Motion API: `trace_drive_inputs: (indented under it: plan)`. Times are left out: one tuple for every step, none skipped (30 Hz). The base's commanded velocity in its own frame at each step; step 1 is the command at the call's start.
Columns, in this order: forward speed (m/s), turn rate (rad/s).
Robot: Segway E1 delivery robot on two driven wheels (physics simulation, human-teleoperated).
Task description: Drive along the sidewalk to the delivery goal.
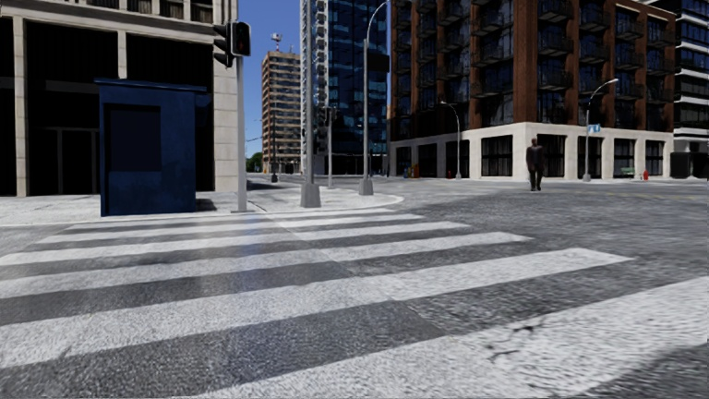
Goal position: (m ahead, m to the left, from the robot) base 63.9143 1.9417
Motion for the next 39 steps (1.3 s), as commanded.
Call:
trace_drive_inputs:
  plan:
    - [1.24,0.0]
    - [1.24,0.0]
    - [1.24,0.0]
    - [1.24,0.0]
    - [1.24,0.0]
    - [1.24,0.0]
    - [1.24,0.0]
    - [1.24,0.0]
    - [1.24,0.0]
    - [1.24,0.0]
    - [1.24,0.0]
    - [1.25,0.0]
    - [1.28,0.0]
    - [1.34,0.0]
    - [1.38,0.0]
    - [1.4,0.0]
    - [1.48,0.0]
    - [2.0,0.0]
    - [2.0,0.0]
    - [2.0,0.0]
    - [2.0,0.0]
    - [2.0,0.0]
    - [2.0,0.0]
    - [2.0,0.0]
    - [2.0,0.0]
    - [2.0,0.0]
    - [2.0,0.0]
    - [2.0,0.0]
    - [2.0,0.0]
    - [2.0,0.0]
    - [2.0,0.0]
    - [2.0,0.0]
    - [2.0,0.0]
    - [2.0,0.0]
    - [2.0,0.0]
    - [2.0,0.0]
    - [2.0,0.0]
    - [2.0,0.0]
    - [2.0,0.0]
